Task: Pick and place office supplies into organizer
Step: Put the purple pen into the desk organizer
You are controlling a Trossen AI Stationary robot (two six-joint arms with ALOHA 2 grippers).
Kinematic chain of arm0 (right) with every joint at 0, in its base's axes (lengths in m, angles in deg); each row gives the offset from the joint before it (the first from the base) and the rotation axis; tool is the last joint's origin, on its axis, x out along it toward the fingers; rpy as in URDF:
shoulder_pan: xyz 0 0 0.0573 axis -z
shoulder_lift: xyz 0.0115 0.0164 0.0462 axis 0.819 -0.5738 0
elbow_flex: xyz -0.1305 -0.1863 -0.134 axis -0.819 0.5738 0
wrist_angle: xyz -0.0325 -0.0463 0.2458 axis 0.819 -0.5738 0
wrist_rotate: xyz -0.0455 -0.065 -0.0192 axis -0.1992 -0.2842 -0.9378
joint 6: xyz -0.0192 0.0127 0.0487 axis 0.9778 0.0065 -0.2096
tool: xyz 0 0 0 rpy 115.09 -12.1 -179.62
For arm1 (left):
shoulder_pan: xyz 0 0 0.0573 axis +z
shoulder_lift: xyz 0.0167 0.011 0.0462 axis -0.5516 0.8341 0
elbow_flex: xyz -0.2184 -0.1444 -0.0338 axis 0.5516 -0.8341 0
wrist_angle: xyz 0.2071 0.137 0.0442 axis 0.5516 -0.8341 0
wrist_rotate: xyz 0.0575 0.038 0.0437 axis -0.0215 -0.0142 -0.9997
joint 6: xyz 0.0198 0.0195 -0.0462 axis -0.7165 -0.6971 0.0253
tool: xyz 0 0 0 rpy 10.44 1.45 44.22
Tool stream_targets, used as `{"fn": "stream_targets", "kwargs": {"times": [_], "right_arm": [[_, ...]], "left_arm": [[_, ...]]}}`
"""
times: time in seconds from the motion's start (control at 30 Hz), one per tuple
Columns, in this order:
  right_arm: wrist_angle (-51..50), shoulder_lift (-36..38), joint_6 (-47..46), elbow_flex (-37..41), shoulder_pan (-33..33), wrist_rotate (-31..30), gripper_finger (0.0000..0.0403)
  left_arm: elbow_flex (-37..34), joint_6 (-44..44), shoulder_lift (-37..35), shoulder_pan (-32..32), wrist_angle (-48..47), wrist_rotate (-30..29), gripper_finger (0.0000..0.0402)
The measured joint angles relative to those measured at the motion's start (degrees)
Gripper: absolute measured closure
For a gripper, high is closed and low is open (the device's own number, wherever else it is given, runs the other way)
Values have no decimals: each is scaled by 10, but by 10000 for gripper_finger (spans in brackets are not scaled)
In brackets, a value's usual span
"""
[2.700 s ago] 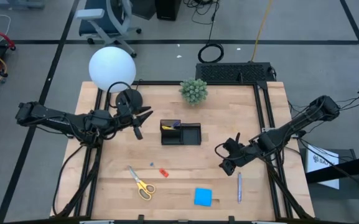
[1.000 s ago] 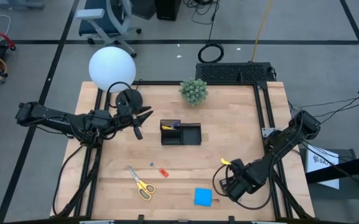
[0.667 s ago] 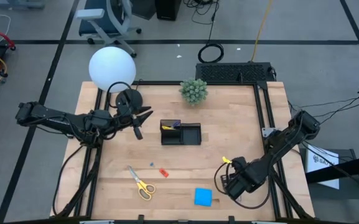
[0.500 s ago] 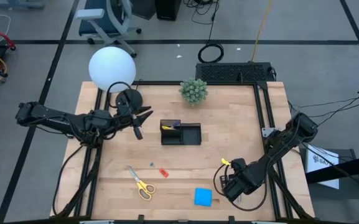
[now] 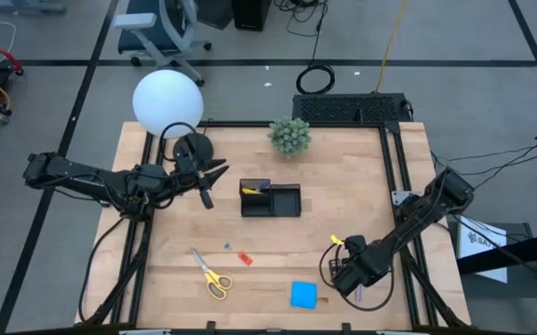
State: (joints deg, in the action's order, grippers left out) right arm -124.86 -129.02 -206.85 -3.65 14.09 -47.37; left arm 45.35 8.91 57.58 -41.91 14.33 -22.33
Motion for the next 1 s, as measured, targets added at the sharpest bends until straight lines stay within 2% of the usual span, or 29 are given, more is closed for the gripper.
{"fn": "stream_targets", "kwargs": {"times": [0.27,0.5,0.7,0.83,1.0], "right_arm": [[29,3,-31,26,-8,-7,248],[117,7,-45,78,-8,-11,248],[122,6,-60,96,-8,-9,250],[123,5,-55,96,-8,-10,272],[126,4,-53,97,-8,-10,329]], "left_arm": [[0,0,0,0,0,0,311],[0,0,0,0,0,0,311],[0,0,0,0,0,0,311],[0,0,0,0,0,0,311],[0,0,0,0,0,0,311]]}}
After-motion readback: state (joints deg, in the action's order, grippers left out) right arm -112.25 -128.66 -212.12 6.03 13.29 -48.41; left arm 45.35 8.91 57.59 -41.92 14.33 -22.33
